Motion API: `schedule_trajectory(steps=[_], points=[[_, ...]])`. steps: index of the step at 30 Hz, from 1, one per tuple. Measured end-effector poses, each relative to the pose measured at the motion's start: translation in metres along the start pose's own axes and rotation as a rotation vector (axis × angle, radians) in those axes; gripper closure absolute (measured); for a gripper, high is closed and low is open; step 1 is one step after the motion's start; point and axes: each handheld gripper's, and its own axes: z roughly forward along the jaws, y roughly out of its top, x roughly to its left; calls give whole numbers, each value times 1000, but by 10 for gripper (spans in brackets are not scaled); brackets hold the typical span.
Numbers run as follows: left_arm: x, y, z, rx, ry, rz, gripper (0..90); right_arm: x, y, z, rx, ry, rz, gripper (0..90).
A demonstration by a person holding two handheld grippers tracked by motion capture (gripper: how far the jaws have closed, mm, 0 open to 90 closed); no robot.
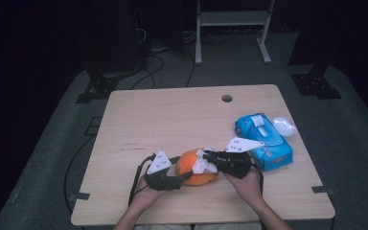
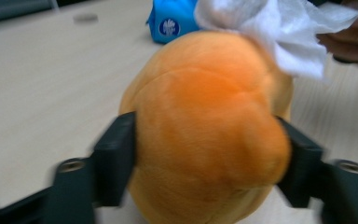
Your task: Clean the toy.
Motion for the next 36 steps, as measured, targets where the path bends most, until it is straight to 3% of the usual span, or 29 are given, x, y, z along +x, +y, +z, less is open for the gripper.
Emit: schedule_trajectory(steps=[3, 4, 7, 11, 13, 14, 16, 17, 19, 21, 23, 26, 27, 30, 32, 34, 36], points=[[-9, 5, 1, -16, 6, 144, 458, 13, 7, 2, -15, 49, -40, 806], [-10, 5, 1, -18, 2, 147, 458, 15, 10, 2, -19, 46, -61, 806], [-6, 5, 3, -27, -17, 93, 399, 8, 9, 0, -15, 35, -44, 807], [7, 2, 5, -12, -30, -128, 132, -9, -3, -1, 3, 5, 16, 807], [12, -2, 6, -19, -72, -188, 144, -11, -2, -3, -2, 11, 33, 808], [13, -3, 6, -20, -98, -189, 188, -7, -1, -2, 2, 11, 19, 808], [10, -3, 5, -12, -91, -154, 260, 5, 2, 2, 4, 13, -21, 807], [8, -2, 4, -17, -83, -120, 307, 10, 3, 3, 6, 14, -33, 808], [2, 1, 1, -13, -62, -15, 402, 18, 7, 6, -4, 53, -44, 808], [-1, 1, 0, -9, -54, 34, 443, 24, 11, 9, 2, 72, -69, 808], [0, 1, 0, -15, -60, 25, 446, 24, 12, 9, 8, 65, -85, 808], [2, -1, 0, -19, -61, 16, 438, 7, 11, 3, 11, 10, -53, 807], [2, -1, 1, -18, -60, 2, 426, -5, 7, 1, 19, -10, -23, 807], [5, -1, 4, -7, -60, -39, 337, -28, -7, -1, 33, -1, 81, 807], [7, -1, 8, 18, -59, -82, 239, -32, -11, 0, 28, 5, 112, 807], [8, -2, 10, 42, -80, -131, 159, -28, -10, 1, 32, 1, 105, 807], [6, -2, 11, 45, -83, -154, 119, -22, -8, 4, 34, 0, 83, 807]])
